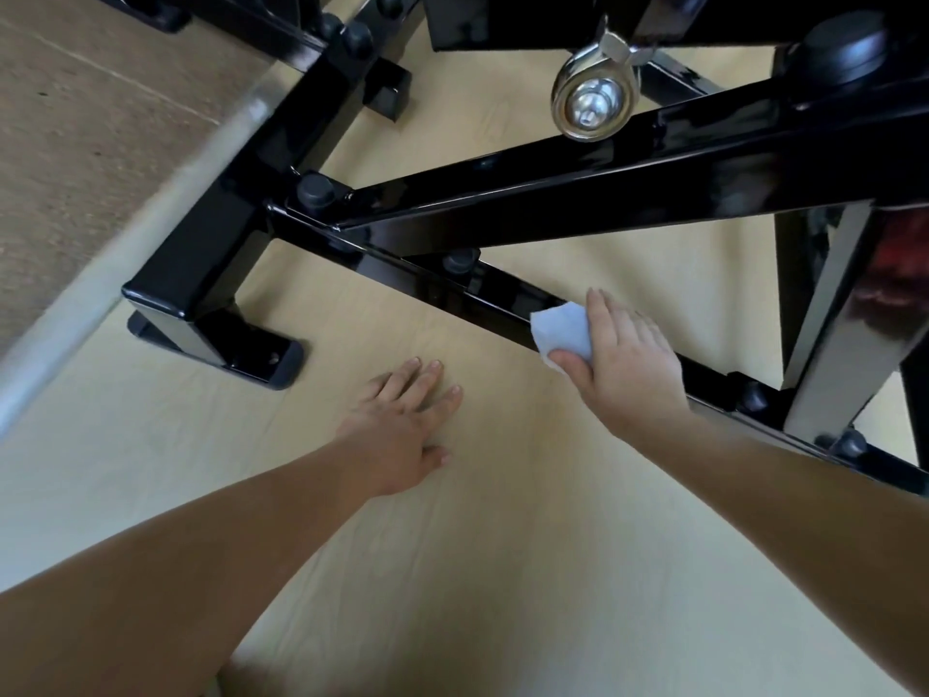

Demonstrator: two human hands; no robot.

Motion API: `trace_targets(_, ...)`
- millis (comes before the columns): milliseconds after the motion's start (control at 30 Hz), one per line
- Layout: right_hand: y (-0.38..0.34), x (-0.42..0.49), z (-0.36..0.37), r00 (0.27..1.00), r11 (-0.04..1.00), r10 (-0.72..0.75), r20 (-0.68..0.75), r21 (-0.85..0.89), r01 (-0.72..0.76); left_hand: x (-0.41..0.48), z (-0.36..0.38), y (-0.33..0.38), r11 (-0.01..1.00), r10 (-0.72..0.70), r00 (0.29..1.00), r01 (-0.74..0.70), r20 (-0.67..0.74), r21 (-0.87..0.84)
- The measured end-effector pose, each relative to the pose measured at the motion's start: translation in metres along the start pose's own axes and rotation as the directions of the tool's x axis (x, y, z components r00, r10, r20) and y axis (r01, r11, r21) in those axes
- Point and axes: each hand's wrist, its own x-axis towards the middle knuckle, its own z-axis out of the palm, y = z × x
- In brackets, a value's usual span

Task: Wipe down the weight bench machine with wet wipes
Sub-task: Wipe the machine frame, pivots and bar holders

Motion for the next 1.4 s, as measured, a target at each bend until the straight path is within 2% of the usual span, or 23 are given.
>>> trace_targets(133,-0.077,0.046,-0.002,0.998,0.998,-0.045,-0.047,0.041,0.047,-0.002,-0.006,0.0,0.998,0.011,0.999,-0.014,-0.047,-0.064)
trace_targets(200,-0.093,0.051,-0.004,0.996,0.998,-0.045,-0.076,0.04,0.048,-0.005,-0.007,-0.006,0.991,0.02,0.996,-0.031,-0.089,-0.129)
trace_targets(300,-0.07,0.039,-0.003,0.992,0.991,-0.104,-0.064,0.077,0.109,-0.007,-0.005,-0.013,0.972,0.016,0.985,-0.055,-0.17,-0.227)
trace_targets(467,0.007,-0.005,0.002,0.999,0.993,-0.052,-0.008,0.102,0.053,-0.003,-0.011,-0.003,0.952,0.05,0.973,-0.115,-0.227,-0.283)
trace_targets(567,0.019,-0.027,-0.002,0.998,0.989,-0.065,-0.027,0.134,0.068,-0.001,-0.018,0.014,0.893,0.021,0.954,-0.153,-0.3,-0.424)
trace_targets(633,0.004,-0.039,-0.008,0.987,0.969,-0.153,-0.048,0.189,0.16,-0.002,-0.025,0.027,0.781,-0.09,0.931,-0.155,-0.355,-0.605)
trace_targets(667,-0.009,-0.043,-0.012,0.978,0.951,-0.2,-0.054,0.229,0.207,-0.006,-0.031,0.034,0.669,-0.172,0.923,-0.147,-0.344,-0.728)
trace_targets(733,-0.037,-0.046,-0.021,0.973,0.914,-0.221,-0.066,0.334,0.231,-0.015,-0.052,0.043,0.297,-0.245,0.949,-0.12,-0.197,-0.947)
trace_targets(767,-0.05,-0.043,-0.025,0.976,0.898,-0.207,-0.072,0.382,0.219,-0.021,-0.063,0.045,0.141,-0.241,0.962,-0.098,-0.13,-0.985)
trace_targets(800,-0.062,-0.037,-0.027,0.979,0.883,-0.194,-0.067,0.422,0.204,-0.026,-0.072,0.044,0.051,-0.245,0.966,-0.078,-0.088,-0.996)
trace_targets(867,-0.086,-0.021,-0.032,0.981,0.876,-0.192,-0.02,0.448,0.181,-0.04,-0.088,0.036,-0.072,-0.287,0.957,-0.068,-0.044,-0.995)
trace_targets(967,-0.13,-0.008,-0.033,0.983,0.919,-0.163,0.085,0.375,0.12,-0.063,-0.098,0.014,-0.182,-0.33,0.943,-0.118,-0.053,-0.976)
trace_targets(1033,-0.157,-0.009,-0.032,0.982,0.915,-0.129,0.135,0.397,0.066,-0.079,-0.094,-0.001,-0.181,-0.377,0.922,-0.161,-0.082,-0.97)
trace_targets(1167,-0.196,-0.006,-0.031,0.969,0.844,-0.018,0.248,0.524,-0.118,-0.096,-0.078,-0.026,-0.065,-0.527,0.844,-0.158,-0.101,-0.985)
trace_targets(1267,-0.22,-0.008,-0.035,0.927,0.765,-0.117,0.356,0.628,-0.144,-0.099,-0.073,-0.042,-0.037,-0.611,0.782,-0.182,-0.122,-0.983)
trace_targets(1300,-0.226,-0.008,-0.036,0.908,0.741,-0.168,0.385,0.656,-0.141,-0.099,-0.073,-0.047,0.025,-0.624,0.765,-0.184,-0.159,-0.983)
trace_targets(1400,-0.235,0.009,-0.035,0.904,0.698,-0.236,0.358,0.709,-0.099,-0.104,-0.077,-0.066,0.36,-0.611,0.72,-0.117,-0.329,-0.926)
